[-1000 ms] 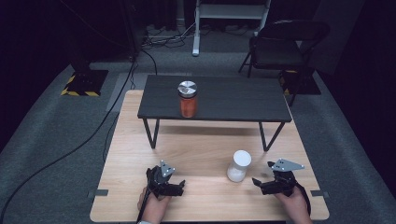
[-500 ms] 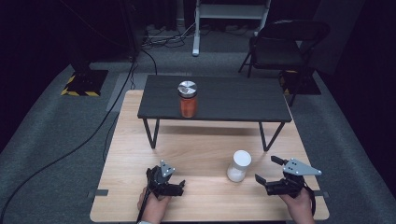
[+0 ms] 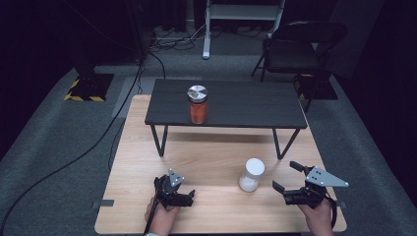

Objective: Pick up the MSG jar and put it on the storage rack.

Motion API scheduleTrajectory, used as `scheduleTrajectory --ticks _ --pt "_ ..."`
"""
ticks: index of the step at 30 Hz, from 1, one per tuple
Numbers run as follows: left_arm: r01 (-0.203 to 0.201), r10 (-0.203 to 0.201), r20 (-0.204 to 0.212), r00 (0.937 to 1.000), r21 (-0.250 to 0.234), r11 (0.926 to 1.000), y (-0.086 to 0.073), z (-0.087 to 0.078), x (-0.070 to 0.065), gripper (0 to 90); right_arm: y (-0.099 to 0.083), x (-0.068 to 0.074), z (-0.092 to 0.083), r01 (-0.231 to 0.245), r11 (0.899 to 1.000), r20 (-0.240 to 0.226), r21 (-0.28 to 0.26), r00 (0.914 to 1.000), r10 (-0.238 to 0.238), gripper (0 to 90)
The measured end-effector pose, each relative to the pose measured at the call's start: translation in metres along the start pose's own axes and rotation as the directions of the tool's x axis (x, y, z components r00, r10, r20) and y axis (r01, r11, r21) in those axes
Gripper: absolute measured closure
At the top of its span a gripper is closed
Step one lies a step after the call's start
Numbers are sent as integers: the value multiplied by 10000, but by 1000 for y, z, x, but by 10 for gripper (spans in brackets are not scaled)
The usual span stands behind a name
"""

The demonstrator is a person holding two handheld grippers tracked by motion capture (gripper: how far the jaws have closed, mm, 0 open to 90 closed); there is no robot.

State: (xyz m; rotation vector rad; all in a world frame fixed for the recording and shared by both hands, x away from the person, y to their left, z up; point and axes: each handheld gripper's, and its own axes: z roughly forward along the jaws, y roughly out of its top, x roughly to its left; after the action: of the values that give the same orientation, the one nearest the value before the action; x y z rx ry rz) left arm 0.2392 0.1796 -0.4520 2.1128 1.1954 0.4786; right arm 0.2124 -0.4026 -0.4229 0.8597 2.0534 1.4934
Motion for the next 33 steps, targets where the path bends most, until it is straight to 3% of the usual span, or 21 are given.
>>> scheduleTrajectory --ticks 14,33 --pt "70 -70 -57 10000 0 10000 0 0 -1 1 2 1 3 6 10000 1 82 10000 -6 2" --pt "152 -152 -99 9998 -5 9999 0 1 -2 1 12 4 34 242 9996 -739 169 9970 -229 0"
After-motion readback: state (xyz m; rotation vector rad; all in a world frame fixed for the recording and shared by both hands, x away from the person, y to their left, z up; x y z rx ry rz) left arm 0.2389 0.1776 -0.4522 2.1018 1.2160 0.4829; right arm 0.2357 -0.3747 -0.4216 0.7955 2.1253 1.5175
